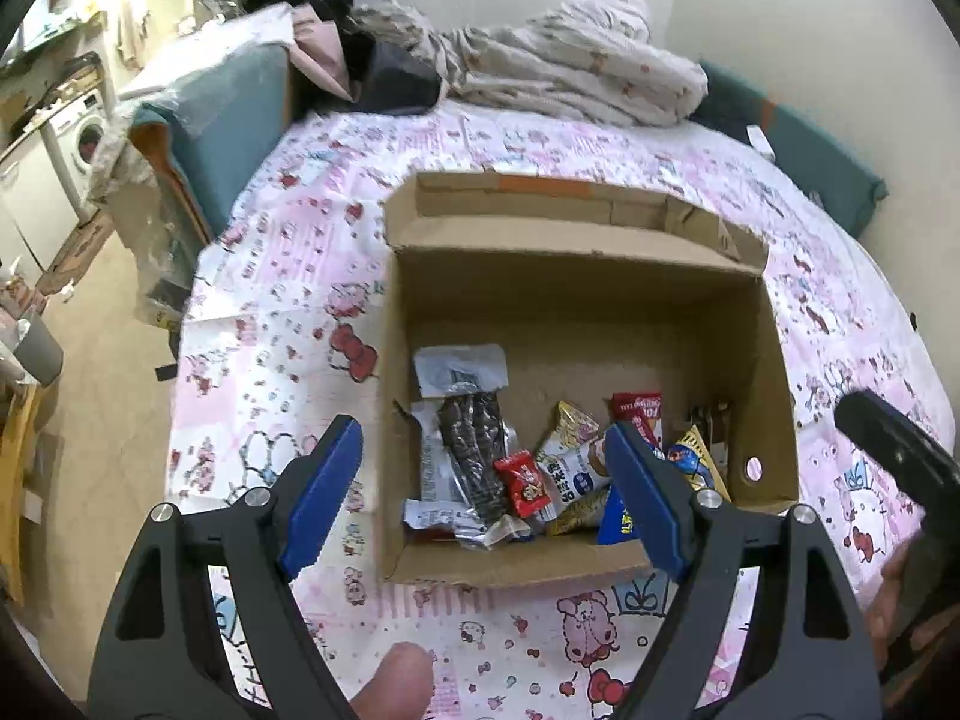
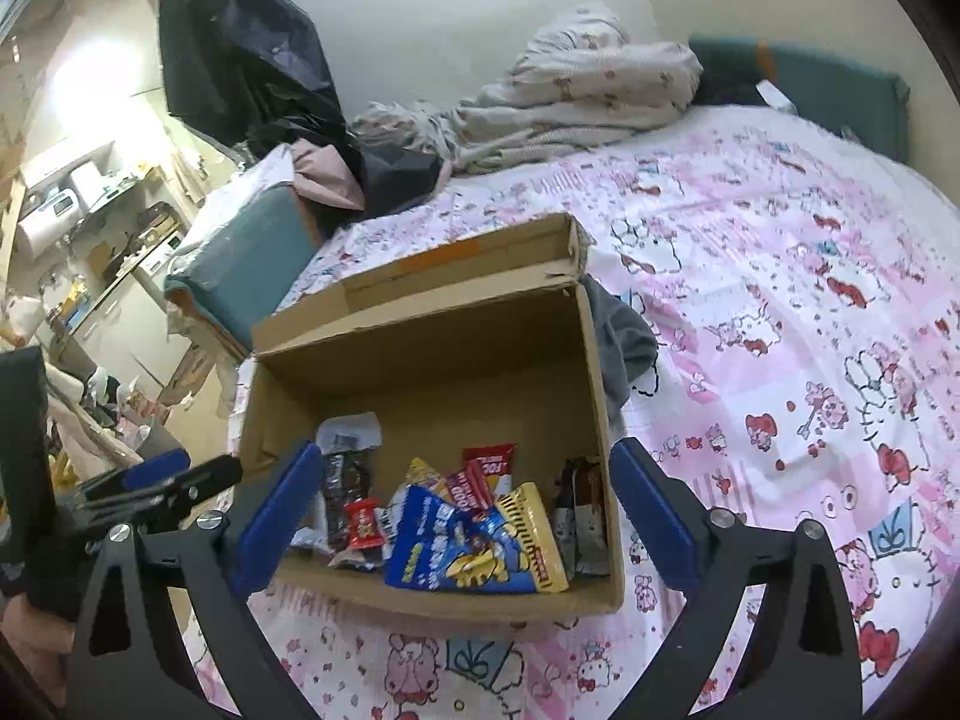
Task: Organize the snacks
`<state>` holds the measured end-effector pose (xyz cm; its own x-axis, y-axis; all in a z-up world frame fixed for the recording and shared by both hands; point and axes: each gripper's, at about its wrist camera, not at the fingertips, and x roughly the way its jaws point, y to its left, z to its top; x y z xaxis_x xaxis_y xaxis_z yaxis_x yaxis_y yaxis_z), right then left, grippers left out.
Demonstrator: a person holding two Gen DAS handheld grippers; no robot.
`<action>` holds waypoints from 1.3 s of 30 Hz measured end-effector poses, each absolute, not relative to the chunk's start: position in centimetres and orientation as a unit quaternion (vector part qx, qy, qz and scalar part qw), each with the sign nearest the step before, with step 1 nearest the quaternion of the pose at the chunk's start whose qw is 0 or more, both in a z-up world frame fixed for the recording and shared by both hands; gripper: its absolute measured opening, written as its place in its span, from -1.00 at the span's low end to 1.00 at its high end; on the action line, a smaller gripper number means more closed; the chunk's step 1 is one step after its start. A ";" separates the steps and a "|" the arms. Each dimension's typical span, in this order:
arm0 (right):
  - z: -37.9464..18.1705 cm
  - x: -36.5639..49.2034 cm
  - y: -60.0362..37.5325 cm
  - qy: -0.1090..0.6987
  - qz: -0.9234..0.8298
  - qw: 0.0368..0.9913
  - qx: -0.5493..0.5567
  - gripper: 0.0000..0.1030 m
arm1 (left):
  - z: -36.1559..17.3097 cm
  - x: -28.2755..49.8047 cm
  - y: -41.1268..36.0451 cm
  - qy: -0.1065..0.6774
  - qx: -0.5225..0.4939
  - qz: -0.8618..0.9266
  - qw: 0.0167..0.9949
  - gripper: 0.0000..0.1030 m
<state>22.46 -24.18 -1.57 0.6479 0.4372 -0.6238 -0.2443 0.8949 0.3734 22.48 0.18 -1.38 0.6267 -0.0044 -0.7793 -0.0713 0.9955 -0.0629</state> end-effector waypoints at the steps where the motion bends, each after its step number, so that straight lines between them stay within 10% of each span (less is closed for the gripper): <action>1: -1.3 21.9 -24.1 0.374 0.193 0.898 0.126 0.91 | -0.9 22.0 0.3 0.422 -0.038 0.029 0.905 0.56; 17: -1.4 16.4 -24.2 0.394 0.178 0.892 0.135 0.99 | 0.0 15.9 2.9 0.412 -0.043 0.049 0.909 0.99; 39: -0.8 12.5 -21.6 0.343 0.132 0.929 0.046 1.00 | -0.1 10.9 1.7 0.391 -0.053 0.030 0.918 1.00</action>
